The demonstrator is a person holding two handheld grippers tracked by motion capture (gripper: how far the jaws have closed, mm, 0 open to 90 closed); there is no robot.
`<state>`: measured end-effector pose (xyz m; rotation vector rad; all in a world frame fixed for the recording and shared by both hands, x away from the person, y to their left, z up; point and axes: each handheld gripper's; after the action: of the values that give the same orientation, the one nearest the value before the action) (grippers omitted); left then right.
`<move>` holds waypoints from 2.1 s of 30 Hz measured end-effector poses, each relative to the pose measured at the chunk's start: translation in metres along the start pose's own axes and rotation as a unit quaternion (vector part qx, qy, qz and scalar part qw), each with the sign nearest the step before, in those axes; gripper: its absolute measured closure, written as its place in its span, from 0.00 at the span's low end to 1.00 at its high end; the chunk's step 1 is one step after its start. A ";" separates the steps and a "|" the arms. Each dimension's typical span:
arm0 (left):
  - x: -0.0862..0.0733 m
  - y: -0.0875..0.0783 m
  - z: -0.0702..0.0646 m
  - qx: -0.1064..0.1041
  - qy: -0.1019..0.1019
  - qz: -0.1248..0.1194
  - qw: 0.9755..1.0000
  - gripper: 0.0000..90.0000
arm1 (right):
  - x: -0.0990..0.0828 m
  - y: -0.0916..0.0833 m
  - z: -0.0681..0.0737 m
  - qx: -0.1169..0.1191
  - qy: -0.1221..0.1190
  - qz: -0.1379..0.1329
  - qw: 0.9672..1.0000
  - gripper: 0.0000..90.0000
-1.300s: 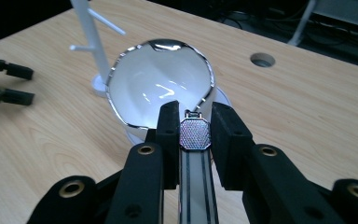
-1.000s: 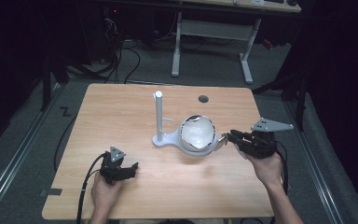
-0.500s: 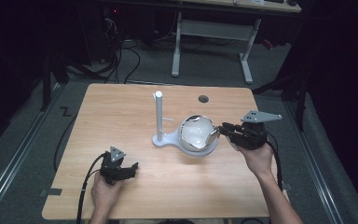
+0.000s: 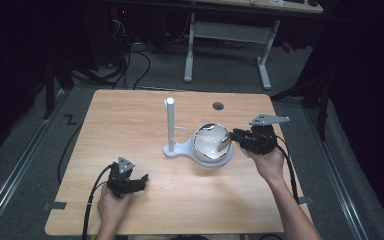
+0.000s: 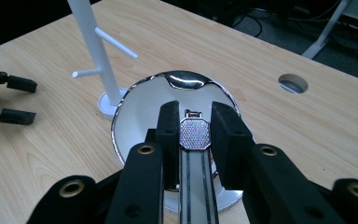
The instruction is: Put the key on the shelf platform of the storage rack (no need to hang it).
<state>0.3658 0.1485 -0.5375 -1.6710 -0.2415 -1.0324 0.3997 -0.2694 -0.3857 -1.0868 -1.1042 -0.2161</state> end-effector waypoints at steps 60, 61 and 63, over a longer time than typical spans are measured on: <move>0.000 0.000 0.000 0.000 0.000 0.000 1.000 0.25 | -0.001 0.084 0.009 0.053 0.015 0.031 0.998 0.83; 0.000 0.000 0.000 0.000 0.000 0.000 1.000 0.25 | 0.000 0.085 0.010 0.053 0.018 0.032 0.998 0.83; 0.000 0.000 0.000 0.000 0.000 0.000 1.000 0.25 | -0.001 0.087 0.009 0.055 0.019 0.032 0.998 0.83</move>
<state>0.3659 0.1486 -0.5375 -1.6712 -0.2411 -1.0325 0.4483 -0.2189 -0.4380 -1.0135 -1.0352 -0.1233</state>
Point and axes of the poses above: each handheld gripper's, and its own axes: y roughly forward along the jaws, x roughly out of its top, z roughly to its left, and after that the axes turned 1 degree about z, right-handed
